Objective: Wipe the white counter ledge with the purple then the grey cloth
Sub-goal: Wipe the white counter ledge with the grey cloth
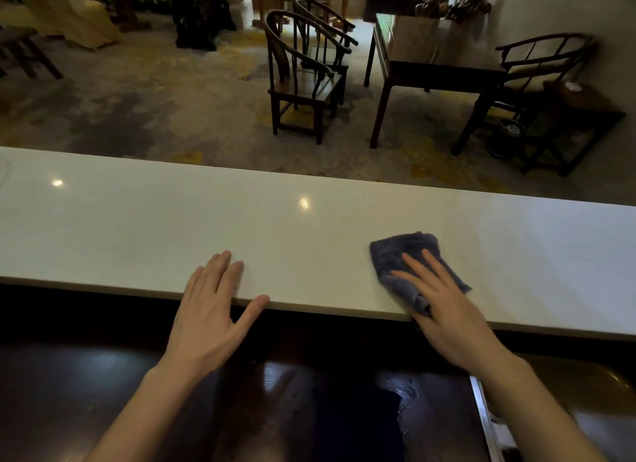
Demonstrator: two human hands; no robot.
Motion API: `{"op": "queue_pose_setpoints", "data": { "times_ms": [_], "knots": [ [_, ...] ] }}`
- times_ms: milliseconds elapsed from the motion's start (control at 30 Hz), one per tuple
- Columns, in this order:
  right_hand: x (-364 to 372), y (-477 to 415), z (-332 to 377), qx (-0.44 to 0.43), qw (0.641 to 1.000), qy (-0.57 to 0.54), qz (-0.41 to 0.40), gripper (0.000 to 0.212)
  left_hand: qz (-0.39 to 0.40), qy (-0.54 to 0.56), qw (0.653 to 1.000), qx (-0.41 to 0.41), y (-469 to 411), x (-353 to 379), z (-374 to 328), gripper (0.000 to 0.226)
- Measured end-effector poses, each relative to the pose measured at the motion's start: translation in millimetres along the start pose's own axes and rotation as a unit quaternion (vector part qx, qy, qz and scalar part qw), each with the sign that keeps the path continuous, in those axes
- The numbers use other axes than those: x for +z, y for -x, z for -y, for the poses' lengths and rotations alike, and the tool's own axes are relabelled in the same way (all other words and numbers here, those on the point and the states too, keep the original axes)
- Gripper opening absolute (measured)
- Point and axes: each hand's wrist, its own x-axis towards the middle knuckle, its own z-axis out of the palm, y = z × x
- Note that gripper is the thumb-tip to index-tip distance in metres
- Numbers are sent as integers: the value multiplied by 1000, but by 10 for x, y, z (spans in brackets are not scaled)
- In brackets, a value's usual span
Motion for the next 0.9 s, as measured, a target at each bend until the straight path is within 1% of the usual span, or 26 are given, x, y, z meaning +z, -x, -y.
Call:
{"op": "queue_pose_setpoints", "data": {
  "times_ms": [67, 167, 300, 433, 533, 633, 700, 900],
  "knots": [
    [-66, -5, -163, 57, 998, -4, -19, 64, 0, -5, 1000, 1, 1, -1, -3, 84],
    [-88, -118, -295, 124, 991, 23, -46, 56, 1, -12, 1000, 2, -3, 7, -16, 84],
    [-42, -450, -302, 163, 983, 56, -65, 46, 2, -12, 1000, 1, -1, 10, -29, 85],
    [44, -836, -210, 217, 972, 72, -52, 51, 0, -11, 1000, -3, -18, 9, -49, 83],
    [105, -1085, -82, 236, 968, 78, -45, 53, -1, -11, 1000, -8, -38, 24, -66, 81],
    [169, -1300, 84, 233, 969, 80, -23, 54, -3, -13, 1000, -12, -54, 50, -66, 78],
    [230, -1415, 221, 211, 974, 80, -18, 54, -3, -9, 1000, -15, -65, 65, -60, 76],
    [510, -1680, 738, 94, 993, 61, 27, 53, -8, -17, 1000, -19, -80, 92, -52, 77]
  ]
}}
